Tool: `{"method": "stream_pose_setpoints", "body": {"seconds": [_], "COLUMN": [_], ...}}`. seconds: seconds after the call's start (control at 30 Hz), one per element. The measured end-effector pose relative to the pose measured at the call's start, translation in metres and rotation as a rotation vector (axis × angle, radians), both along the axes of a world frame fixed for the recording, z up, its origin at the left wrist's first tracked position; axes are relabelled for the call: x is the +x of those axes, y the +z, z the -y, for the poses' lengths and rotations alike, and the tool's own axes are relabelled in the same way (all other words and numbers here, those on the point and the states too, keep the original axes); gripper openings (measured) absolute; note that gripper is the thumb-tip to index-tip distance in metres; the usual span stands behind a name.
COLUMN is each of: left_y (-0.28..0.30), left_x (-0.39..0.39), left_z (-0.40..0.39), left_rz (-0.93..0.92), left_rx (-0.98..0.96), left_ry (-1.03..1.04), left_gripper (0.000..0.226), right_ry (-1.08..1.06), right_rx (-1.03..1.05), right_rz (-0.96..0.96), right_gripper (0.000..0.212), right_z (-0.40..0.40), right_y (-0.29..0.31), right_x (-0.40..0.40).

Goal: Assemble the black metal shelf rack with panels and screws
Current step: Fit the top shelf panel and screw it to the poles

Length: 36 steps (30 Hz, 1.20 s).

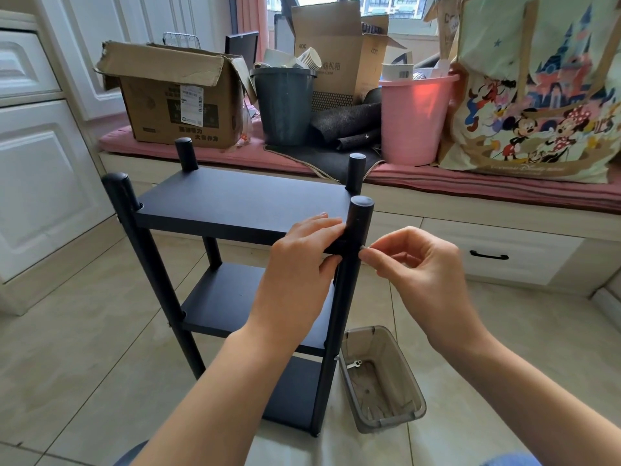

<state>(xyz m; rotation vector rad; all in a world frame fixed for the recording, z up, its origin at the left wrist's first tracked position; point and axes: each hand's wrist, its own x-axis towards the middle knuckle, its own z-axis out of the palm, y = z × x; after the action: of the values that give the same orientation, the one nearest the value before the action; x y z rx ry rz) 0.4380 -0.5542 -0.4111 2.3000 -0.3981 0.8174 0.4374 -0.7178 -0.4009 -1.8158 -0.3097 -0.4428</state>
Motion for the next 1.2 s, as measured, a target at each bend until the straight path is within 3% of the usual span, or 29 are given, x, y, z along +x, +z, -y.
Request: {"method": "stream_pose_setpoints", "body": {"seconds": [1.2], "left_y": [0.0007], "left_x": [-0.0007], "left_z": [0.0012], "left_rz": [0.039], "left_rx": [0.050], "left_ry": [0.007], "left_gripper": [0.048], "right_ry": [-0.011], "right_rx": [-0.013], "right_rz": [-0.007], "right_gripper": [0.011], "right_z": [-0.0003], "right_y": [0.0018], "right_x": [-0.0022]}}
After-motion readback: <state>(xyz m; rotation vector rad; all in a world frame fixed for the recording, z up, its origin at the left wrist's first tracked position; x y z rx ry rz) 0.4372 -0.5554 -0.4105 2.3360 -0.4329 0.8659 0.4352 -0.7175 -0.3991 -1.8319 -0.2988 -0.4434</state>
